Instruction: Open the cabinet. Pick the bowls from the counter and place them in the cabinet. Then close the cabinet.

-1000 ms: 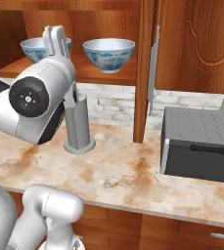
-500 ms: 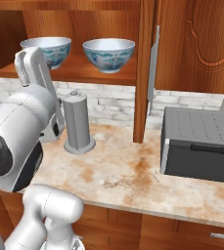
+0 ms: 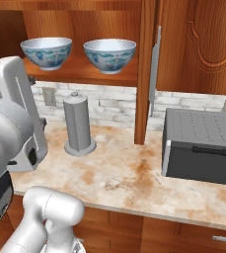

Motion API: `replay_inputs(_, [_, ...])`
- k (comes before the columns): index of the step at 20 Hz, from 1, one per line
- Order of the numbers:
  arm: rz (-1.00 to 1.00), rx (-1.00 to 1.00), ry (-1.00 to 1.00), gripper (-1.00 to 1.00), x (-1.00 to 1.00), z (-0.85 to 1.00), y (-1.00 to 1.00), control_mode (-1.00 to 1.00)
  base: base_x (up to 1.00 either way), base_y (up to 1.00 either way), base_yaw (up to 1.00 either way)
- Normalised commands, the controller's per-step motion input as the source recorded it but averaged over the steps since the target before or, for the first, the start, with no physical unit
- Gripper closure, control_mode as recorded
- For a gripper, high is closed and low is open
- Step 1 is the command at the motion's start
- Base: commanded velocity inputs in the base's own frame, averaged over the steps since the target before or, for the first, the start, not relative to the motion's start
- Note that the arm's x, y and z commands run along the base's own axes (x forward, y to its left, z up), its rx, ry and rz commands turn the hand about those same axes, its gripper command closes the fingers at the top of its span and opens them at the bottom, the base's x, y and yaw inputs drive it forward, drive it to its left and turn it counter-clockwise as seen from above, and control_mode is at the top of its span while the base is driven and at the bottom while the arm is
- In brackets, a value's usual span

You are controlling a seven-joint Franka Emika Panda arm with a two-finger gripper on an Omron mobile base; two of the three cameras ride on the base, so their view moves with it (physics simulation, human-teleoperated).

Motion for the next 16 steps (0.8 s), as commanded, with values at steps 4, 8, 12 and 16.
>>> replay_inputs(4, [0.00, 0.00, -0.13, -1.00, -0.23, -0.01, -0.33, -1.00, 0.00, 0.00, 0.00])
replay_inputs(8, [0.01, 0.00, -0.10, -1.00, 0.00, 0.00, -0.47, -1.00, 0.00, 0.00, 0.00])
replay_inputs(12, [0.02, 0.00, -0.11, -1.00, -0.12, 0.00, -0.17, -1.00, 0.00, 0.00, 0.00])
replay_inputs(16, [0.01, 0.00, -0.08, -1.00, -0.09, 0.00, -0.14, -1.00, 0.00, 0.00, 0.00])
